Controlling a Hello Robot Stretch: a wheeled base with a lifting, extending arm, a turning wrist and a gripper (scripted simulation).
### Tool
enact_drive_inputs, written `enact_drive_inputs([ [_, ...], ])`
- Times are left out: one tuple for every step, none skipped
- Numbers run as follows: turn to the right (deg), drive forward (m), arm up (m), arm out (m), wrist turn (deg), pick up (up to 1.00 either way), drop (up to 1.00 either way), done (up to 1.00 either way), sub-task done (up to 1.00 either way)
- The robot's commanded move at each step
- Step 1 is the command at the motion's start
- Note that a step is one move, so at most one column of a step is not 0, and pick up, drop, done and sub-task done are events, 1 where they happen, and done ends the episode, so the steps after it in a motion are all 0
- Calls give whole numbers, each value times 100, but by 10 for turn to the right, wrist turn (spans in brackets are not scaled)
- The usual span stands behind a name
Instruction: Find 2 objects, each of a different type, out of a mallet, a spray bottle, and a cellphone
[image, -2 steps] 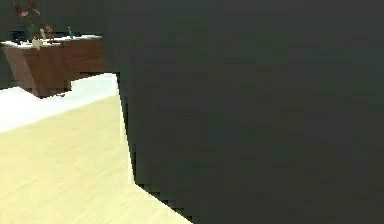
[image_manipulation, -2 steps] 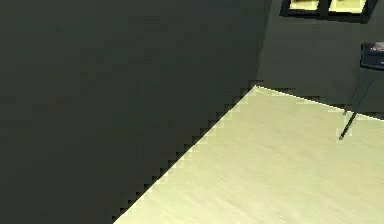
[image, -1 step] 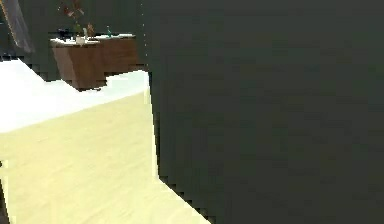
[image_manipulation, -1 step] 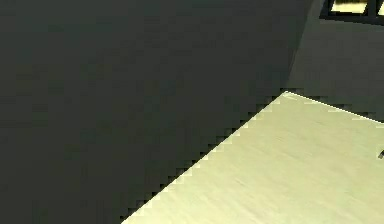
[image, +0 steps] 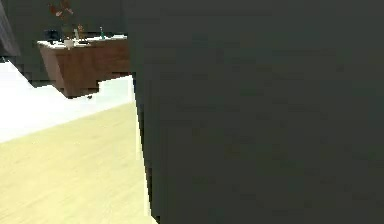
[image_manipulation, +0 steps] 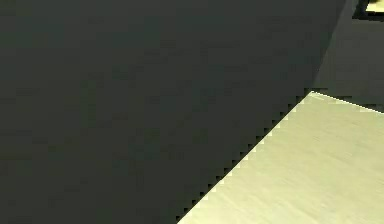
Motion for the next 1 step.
enact_drive_inputs([
  [-450, 0, 0, 0, 0, 0, 0, 0, 0],
])
